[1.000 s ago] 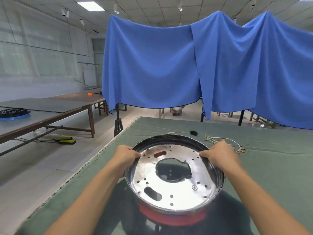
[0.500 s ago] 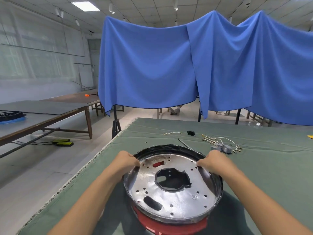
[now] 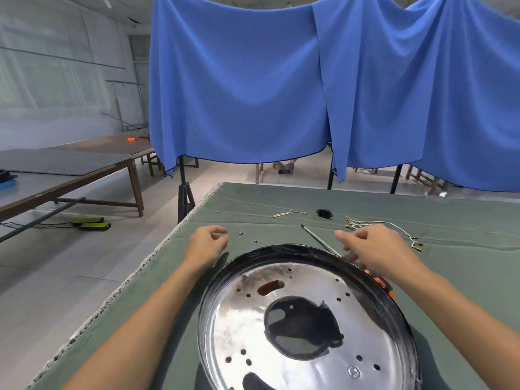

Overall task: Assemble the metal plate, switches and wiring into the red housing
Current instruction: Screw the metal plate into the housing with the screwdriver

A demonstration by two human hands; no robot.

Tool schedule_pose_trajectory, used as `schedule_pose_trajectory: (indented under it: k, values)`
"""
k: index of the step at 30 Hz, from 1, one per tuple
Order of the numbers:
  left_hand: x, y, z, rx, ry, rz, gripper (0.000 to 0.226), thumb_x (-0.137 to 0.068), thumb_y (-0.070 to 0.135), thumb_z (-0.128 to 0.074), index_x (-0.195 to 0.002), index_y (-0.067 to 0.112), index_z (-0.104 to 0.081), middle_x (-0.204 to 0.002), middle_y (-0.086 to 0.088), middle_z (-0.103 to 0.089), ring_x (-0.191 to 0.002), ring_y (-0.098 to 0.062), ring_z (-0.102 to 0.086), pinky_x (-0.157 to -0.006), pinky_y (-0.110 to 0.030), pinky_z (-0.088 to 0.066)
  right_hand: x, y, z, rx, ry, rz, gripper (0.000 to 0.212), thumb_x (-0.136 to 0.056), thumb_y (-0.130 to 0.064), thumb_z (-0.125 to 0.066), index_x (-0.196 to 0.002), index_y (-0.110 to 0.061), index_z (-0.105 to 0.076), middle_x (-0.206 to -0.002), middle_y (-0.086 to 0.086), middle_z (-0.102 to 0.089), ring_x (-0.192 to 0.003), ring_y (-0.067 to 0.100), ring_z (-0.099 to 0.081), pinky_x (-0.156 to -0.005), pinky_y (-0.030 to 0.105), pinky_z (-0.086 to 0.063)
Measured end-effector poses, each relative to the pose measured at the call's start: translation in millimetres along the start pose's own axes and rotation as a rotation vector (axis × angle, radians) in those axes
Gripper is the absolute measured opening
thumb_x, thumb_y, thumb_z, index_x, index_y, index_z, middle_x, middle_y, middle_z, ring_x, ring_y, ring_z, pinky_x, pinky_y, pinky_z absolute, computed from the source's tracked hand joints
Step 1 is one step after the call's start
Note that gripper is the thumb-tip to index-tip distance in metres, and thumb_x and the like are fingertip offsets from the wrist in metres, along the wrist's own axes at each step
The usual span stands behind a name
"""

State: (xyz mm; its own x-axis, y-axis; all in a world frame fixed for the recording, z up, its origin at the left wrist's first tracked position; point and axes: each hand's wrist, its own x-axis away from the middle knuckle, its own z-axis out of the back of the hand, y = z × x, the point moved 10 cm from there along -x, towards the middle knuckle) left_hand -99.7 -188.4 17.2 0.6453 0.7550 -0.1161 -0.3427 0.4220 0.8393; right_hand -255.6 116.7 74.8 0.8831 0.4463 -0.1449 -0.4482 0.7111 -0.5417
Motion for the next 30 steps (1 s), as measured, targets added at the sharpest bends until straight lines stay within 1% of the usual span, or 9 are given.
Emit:
schedule_pose_trajectory:
  k: [2, 7, 11, 14, 16, 19, 23, 26, 30]
  values:
    - [-20.6, 5.1, -16.4, -0.225, -0.036, -0.088, 0.025, -0.088, 0.031, -0.062, -0.112, 0.023, -0.066, -0.095, -0.003, -0.069, -0.094, -0.023, -0.064, -0.087, -0.036, -0.051, -13.0, 7.1, -4.8, -0.118, -0.040, -0.047, 0.045, -0.088, -0.054, -0.054, -0.072, -0.014, -0.069, -0.060, -0.002, -0.071, -0.056, 0.019, -0.068, -0.062, 0.036, -0.058]
    - [-49.9, 15.8, -35.8, -0.491, 0.055, -0.220, 0.010, -0.086, 0.034, -0.062, -0.087, 0.029, -0.071, -0.097, 0.005, -0.068, -0.096, -0.021, -0.061, -0.074, -0.031, -0.041, -29.9, 16.0, -26.3, -0.041, -0.097, -0.053, 0.028, -0.088, -0.038, -0.060, -0.069, -0.020, -0.068, -0.059, -0.004, -0.070, -0.053, 0.016, -0.065, -0.061, 0.034, -0.058]
    - [-61.7, 8.1, -41.3, -0.535, 0.080, -0.230, 0.010, -0.090, 0.030, -0.057, -0.091, 0.025, -0.066, -0.103, 0.003, -0.066, -0.099, -0.025, -0.060, -0.076, -0.033, -0.042, -33.6, 13.9, -37.0, 0.256, -0.107, -0.007, 0.008, -0.083, -0.035, -0.062, -0.078, -0.029, -0.066, -0.088, -0.006, -0.069, -0.083, 0.016, -0.062, -0.070, 0.030, -0.050]
    - [-69.9, 7.7, -50.2, -0.631, 0.013, -0.238, 0.013, -0.092, 0.028, -0.052, -0.092, 0.019, -0.061, -0.105, -0.003, -0.065, -0.098, -0.028, -0.060, -0.077, -0.035, -0.044, -33.9, 21.1, -41.7, 0.424, -0.162, -0.048, 0.020, -0.085, -0.030, -0.059, -0.103, -0.023, -0.062, -0.110, -0.001, -0.060, -0.102, 0.022, -0.055, -0.081, 0.032, -0.048]
    - [-73.4, 6.6, -52.4, -0.659, -0.013, -0.220, 0.015, -0.093, 0.027, -0.051, -0.093, 0.015, -0.061, -0.105, -0.006, -0.066, -0.097, -0.031, -0.059, -0.078, -0.036, -0.045, -32.8, 30.5, -38.4, 0.486, -0.168, -0.099, 0.017, -0.086, -0.030, -0.057, -0.099, -0.020, -0.061, -0.109, 0.003, -0.058, -0.106, 0.025, -0.052, -0.084, 0.032, -0.048]
    - [-72.1, 3.9, -46.7, -0.527, -0.024, -0.156, 0.015, -0.093, 0.023, -0.053, -0.086, 0.012, -0.060, -0.102, -0.010, -0.066, -0.096, -0.031, -0.059, -0.079, -0.036, -0.047, -30.4, 42.2, -31.3, 0.462, -0.141, -0.157, 0.029, -0.090, -0.031, -0.055, -0.066, -0.016, -0.046, -0.091, 0.008, -0.054, -0.088, 0.027, -0.049, -0.073, 0.029, -0.042]
    - [-58.2, 17.5, -21.3, -0.024, -0.022, -0.079, 0.018, -0.093, 0.008, -0.056, -0.076, 0.007, -0.060, -0.089, -0.019, -0.069, -0.063, -0.027, -0.060, -0.061, -0.036, -0.053, -26.9, 46.2, -16.9, 0.332, -0.059, -0.150, 0.024, -0.087, -0.034, -0.057, -0.076, -0.012, -0.055, -0.089, 0.010, -0.062, -0.092, 0.030, -0.058, -0.067, 0.029, -0.040]
    - [-37.0, 59.4, 15.0, 0.147, 0.001, -0.152, 0.016, -0.094, 0.009, -0.055, -0.081, 0.002, -0.063, -0.085, -0.015, -0.069, -0.050, -0.017, -0.052, -0.040, -0.024, -0.040, -22.8, 39.0, 2.7, 0.076, 0.038, -0.127, 0.021, -0.084, -0.029, -0.058, -0.080, -0.008, -0.059, -0.081, 0.012, -0.066, -0.083, 0.033, -0.062, -0.067, 0.033, -0.043]
    - [6.1, 121.2, 44.6, 0.258, -0.025, -0.269, 0.012, -0.092, 0.007, -0.057, -0.084, 0.001, -0.063, -0.076, -0.009, -0.068, -0.043, -0.008, -0.051, -0.037, -0.020, -0.039, -11.5, 5.3, 33.9, -0.259, 0.139, -0.029, 0.019, -0.078, -0.031, -0.063, -0.079, -0.015, -0.053, -0.068, 0.007, -0.066, -0.058, 0.026, -0.062, -0.057, 0.033, -0.050]
